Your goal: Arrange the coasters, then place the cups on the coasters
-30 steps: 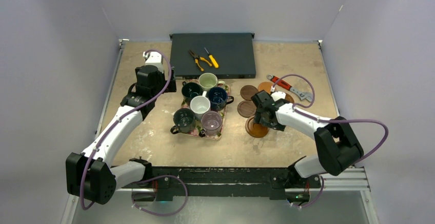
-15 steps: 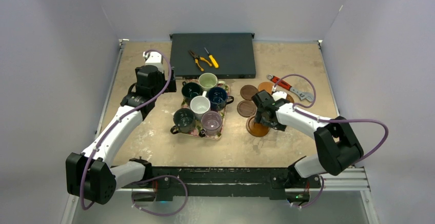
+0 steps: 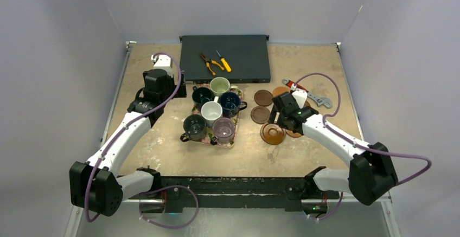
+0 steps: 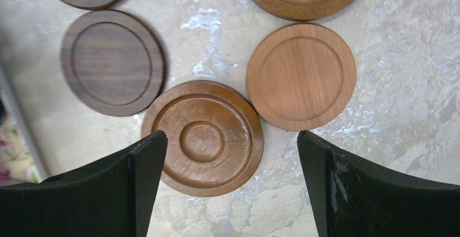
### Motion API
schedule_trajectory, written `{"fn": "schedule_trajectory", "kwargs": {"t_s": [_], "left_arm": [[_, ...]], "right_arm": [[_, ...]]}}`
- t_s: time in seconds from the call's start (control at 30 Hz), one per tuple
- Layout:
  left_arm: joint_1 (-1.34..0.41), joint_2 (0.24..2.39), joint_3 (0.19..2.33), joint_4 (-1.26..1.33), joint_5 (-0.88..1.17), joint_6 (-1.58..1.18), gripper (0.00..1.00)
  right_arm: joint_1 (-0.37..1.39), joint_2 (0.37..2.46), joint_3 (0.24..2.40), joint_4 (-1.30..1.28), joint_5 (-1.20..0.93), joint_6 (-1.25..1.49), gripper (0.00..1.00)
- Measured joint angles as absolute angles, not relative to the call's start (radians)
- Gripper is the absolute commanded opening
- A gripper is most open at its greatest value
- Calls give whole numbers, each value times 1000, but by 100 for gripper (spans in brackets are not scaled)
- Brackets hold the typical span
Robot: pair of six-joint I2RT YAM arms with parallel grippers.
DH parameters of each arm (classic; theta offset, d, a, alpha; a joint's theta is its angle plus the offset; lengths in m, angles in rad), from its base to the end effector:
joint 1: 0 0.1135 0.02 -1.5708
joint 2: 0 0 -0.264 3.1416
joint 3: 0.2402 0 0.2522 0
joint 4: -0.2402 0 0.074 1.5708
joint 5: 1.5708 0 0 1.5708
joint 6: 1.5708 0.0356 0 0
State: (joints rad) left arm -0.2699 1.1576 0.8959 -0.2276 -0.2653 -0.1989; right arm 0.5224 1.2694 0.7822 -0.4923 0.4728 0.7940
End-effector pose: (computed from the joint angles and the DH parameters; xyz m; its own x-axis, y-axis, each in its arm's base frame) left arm 0.2548 -0.0608 0.2989 -0.4508 -0.0731 -0.8896 -0.0559 0.9970 -0.0536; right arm 0.2205 0.1082 0.2162 -0.6643 0.3502 -0.6604 0.3559 0.9251 0.1325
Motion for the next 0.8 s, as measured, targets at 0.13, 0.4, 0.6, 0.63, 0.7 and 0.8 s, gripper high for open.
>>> {"fn": "schedule_trajectory", "kwargs": {"t_s": [0.13,0.4,0.6,0.63,0.7,0.8], "left_arm": [[-270,1157,896,-227,-265,-199,99],[-281,1148,896,-221,-210,-197,98],[-295,1148,896,-200,-134,-190,97],[-297,1148,896,-198,-122,-190,97],[-297,1148,896,-196,-104,-190,97],[-297,1148,896,-196,-85,-190,96]], "right_arm": [[522,1228,803,-492,448,765,93],[522,1122,862,-390,363,613,88],[522,1156,934,-223,173,483,81],[524,1175,952,-208,149,467,79],[541,1237,1007,-185,114,437,76],[585,1337,1081,-177,113,408,72]]}}
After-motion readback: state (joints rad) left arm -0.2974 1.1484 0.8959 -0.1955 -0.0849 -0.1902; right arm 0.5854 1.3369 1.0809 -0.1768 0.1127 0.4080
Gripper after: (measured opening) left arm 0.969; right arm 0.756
